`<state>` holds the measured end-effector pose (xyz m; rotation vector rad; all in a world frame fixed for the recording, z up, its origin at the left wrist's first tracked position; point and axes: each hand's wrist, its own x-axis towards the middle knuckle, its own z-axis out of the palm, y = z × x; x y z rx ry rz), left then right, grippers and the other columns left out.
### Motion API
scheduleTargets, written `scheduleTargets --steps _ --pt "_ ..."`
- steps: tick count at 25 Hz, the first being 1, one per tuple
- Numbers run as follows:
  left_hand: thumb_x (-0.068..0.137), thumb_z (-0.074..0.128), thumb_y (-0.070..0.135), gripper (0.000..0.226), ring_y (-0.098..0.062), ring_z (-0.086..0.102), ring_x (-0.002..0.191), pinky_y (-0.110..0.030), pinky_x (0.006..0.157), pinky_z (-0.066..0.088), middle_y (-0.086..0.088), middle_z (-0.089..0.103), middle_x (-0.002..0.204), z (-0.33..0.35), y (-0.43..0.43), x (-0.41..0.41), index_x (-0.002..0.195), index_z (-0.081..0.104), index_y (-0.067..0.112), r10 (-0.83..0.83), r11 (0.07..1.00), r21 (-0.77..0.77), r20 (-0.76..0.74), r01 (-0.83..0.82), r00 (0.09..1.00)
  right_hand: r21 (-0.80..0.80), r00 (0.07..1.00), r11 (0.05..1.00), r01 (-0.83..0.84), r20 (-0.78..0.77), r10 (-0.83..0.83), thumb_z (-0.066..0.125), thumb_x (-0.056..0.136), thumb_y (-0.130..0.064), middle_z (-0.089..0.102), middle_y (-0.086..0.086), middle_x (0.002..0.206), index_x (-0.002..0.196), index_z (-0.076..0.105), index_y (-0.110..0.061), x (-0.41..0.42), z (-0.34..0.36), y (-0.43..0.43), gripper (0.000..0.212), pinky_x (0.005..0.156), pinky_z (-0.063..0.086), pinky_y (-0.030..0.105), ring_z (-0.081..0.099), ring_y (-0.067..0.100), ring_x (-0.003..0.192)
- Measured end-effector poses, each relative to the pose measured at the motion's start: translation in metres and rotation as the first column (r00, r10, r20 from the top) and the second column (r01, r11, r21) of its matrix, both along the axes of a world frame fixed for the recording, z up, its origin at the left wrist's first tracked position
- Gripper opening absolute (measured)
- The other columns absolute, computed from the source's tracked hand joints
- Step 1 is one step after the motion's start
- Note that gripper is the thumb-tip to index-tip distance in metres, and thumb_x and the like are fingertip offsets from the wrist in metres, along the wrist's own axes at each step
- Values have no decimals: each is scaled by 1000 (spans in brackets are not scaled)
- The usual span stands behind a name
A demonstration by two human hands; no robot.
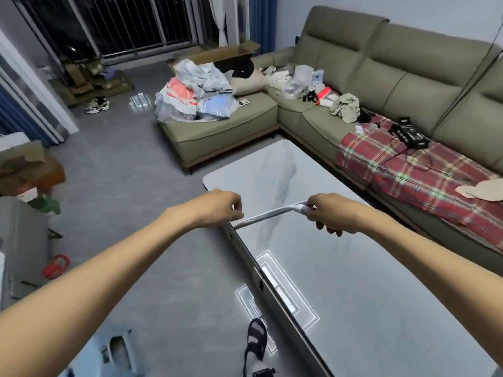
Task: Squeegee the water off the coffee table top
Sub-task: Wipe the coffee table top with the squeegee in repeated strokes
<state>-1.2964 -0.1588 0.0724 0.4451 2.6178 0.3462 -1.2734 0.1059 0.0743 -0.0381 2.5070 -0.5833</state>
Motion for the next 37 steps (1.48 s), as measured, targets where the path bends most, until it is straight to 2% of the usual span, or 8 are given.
scheduleTargets --steps 6,11,19,23,26,30,33,37 --pt "90 53 44 21 -23 57 103 -40 95 47 3 70 110 8 -9 -175 102 59 28 -74 997 -35 -32 73 997 58 999 998 39 -15 -38 44 94 -43 62 3 76 85 59 -21 -171 9 -10 28 49 40 25 51 18 53" --pt "90 51 45 19 -16 54 93 -35 82 46 8 69 104 -43 -23 -330 102 57 31 -163 986 -4 66 164 984 74 960 959 272 52 -276 43 94 -40 64 11 84 95 59 -8 -288 -41 -20 37 55 40 27 53 25 61" --pt "89 50 34 14 -21 62 82 -32 66 45 6 68 86 -151 -40 -583 83 57 24 -242 970 27 168 241 956 -125 642 640 758 315 -699 38 99 -31 56 10 82 91 52 -4 -438 -153 -75 31 40 34 17 47 20 53" --pt "89 52 35 22 -21 57 74 -29 58 38 4 63 75 -199 -19 -654 79 60 17 -265 963 10 228 270 937 -107 571 564 819 242 -784 44 95 -32 58 10 83 96 50 -8 -490 -186 -75 24 40 37 21 49 21 55" --pt "91 54 38 24 -24 58 92 -32 75 47 -3 64 104 -290 10 -698 103 61 18 -233 967 -15 334 252 913 -88 517 513 854 250 -818 54 89 -23 58 10 86 106 47 -13 -536 -250 -54 21 47 39 25 49 21 56" --pt "87 62 45 83 -36 30 139 -44 111 33 -16 24 154 -435 40 -726 149 19 13 -176 949 -194 336 251 925 -56 551 552 832 193 -812 45 92 -13 58 10 86 122 42 -13 -588 -360 -28 31 54 38 28 49 26 64" --pt "79 66 58 112 -46 -1 146 -49 119 9 -25 -6 159 -521 60 -741 152 -4 12 -174 928 -281 253 244 952 -15 674 674 739 14 -739 42 93 -15 61 21 98 137 32 -21 -657 -421 14 45 51 37 27 53 34 76" --pt "69 69 68 130 -52 -8 144 -53 119 5 -32 -12 156 -577 83 -757 151 -13 9 -167 939 -263 224 224 960 -32 653 654 756 -37 -756 35 91 -16 56 20 99 138 33 -25 -767 -466 61 48 36 38 25 59 33 62"
